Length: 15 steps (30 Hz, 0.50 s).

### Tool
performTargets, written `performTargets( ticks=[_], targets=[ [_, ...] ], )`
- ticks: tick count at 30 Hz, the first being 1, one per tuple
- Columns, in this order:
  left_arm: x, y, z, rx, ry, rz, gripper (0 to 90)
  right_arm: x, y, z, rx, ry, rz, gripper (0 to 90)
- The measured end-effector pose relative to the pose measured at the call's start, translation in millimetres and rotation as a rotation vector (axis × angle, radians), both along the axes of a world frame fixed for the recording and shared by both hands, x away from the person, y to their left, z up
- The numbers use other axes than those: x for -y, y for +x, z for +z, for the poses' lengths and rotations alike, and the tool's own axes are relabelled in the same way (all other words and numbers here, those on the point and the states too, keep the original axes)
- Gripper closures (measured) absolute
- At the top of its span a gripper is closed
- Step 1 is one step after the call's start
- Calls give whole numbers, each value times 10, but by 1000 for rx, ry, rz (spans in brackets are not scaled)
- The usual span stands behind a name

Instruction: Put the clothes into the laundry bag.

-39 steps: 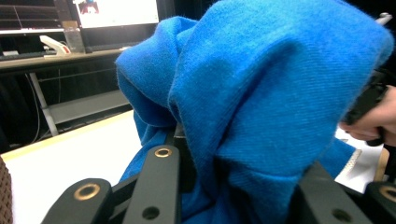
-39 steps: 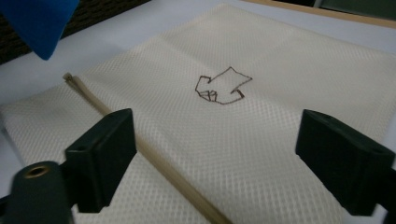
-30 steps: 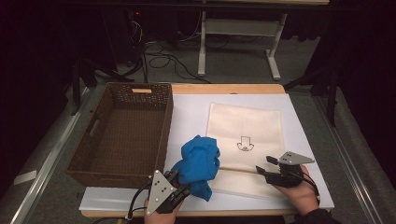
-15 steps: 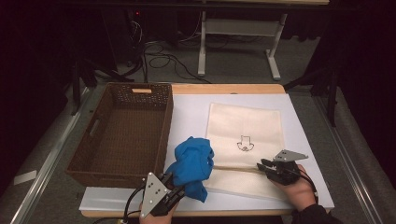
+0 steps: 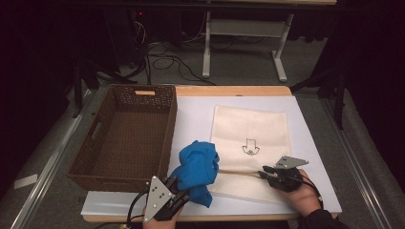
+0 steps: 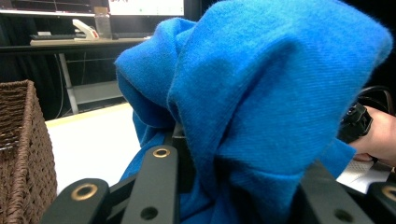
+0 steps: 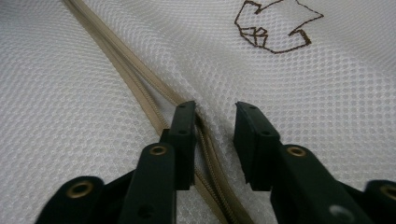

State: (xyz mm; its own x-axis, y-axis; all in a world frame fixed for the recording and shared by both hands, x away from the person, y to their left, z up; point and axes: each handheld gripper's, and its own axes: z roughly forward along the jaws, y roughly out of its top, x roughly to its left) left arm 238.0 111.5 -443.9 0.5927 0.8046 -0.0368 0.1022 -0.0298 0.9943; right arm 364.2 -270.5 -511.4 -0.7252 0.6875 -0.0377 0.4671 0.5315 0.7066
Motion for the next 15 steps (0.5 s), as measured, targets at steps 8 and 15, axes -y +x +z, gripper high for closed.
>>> performTargets(
  ticks=[8, 15],
  targets=[
    [33, 30, -40, -18, 2, -9, 698, 26, 70, 19, -25, 16, -27, 882],
    [-50, 67, 63, 7, -59, -26, 700, -61, 135, 87, -29, 84, -64, 884]
  ],
)
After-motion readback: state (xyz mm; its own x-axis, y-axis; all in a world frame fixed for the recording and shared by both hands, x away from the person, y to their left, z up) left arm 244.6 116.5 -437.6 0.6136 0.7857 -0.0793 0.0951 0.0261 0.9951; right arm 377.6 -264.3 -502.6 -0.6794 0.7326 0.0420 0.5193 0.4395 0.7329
